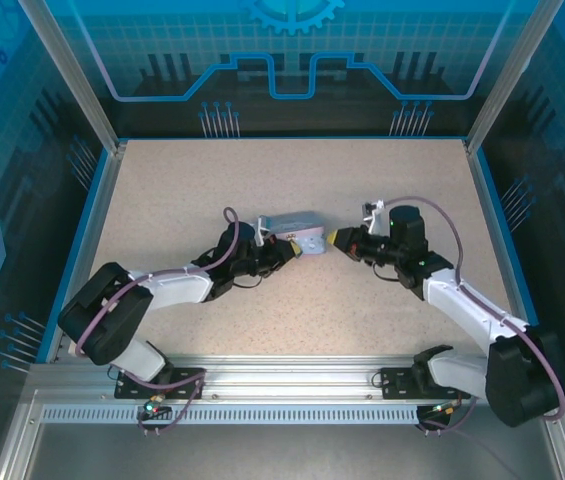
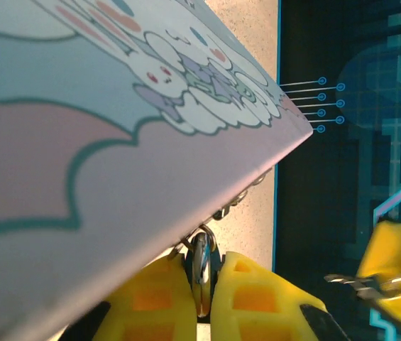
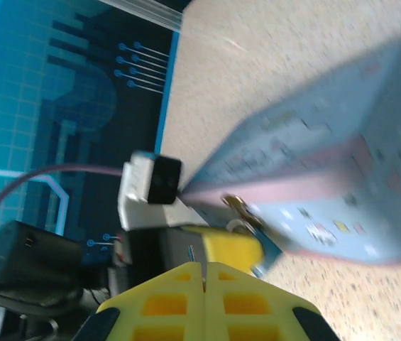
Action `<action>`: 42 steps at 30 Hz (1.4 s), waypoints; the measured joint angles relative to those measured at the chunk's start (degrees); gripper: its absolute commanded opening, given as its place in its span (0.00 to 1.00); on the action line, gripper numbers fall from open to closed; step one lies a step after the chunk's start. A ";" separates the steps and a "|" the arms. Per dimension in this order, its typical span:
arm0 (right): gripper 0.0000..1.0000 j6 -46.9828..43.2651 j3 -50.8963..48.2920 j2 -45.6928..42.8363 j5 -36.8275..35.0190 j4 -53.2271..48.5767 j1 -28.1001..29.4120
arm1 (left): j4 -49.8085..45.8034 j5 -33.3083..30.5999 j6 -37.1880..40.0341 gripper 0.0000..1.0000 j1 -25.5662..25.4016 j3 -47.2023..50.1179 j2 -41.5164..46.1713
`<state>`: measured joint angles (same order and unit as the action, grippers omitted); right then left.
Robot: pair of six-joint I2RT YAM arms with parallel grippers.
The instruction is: Unlock the padlock with the key
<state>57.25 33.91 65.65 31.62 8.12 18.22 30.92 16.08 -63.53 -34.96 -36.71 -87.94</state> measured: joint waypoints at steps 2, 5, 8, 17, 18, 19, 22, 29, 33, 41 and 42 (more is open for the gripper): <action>0.00 1.38 -2.91 -1.09 -0.02 1.22 0.11 | 0.63 0.35 -1.16 0.00 0.22 0.00 -0.02; 0.00 4.02 -6.36 -2.91 -0.26 3.54 0.35 | 2.19 0.79 -2.93 0.00 0.37 0.00 -0.15; 0.00 6.27 -8.52 -4.28 -1.42 6.29 1.81 | 4.35 1.27 -4.96 0.00 0.46 0.00 -0.79; 0.00 12.17 -11.37 -1.66 -5.29 17.46 6.54 | 9.05 1.81 -9.16 0.00 0.85 -0.13 -2.51; 0.00 12.90 -11.41 -0.83 -5.75 18.80 6.82 | 9.29 1.81 -9.68 0.00 0.98 -0.13 -2.51; 0.00 13.44 -11.43 -0.09 -5.97 19.98 6.93 | 9.46 1.81 -10.01 0.00 1.11 -0.13 -2.51; 0.00 15.34 -11.43 2.51 -6.73 23.67 7.28 | 10.54 1.79 -11.15 0.00 1.62 -0.11 -2.51; 0.00 19.32 -11.43 7.96 -7.43 30.56 7.80 | 12.76 1.79 -13.09 0.00 1.86 0.15 -2.51; 0.00 20.81 -11.41 9.01 -7.65 32.68 8.02 | 13.20 1.81 -13.11 0.00 1.86 0.17 -2.51; 0.00 22.10 -10.84 9.01 -8.68 33.53 8.04 | 14.62 1.81 -14.25 0.00 1.86 0.55 -2.51; 0.00 22.21 -10.60 9.03 -8.70 33.53 8.04 | 14.80 1.81 -14.40 0.00 1.86 0.55 -2.56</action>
<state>79.46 23.31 74.67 22.92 41.65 26.26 45.71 17.89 -77.93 -33.10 -36.16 -90.50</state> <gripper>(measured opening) 0.063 0.073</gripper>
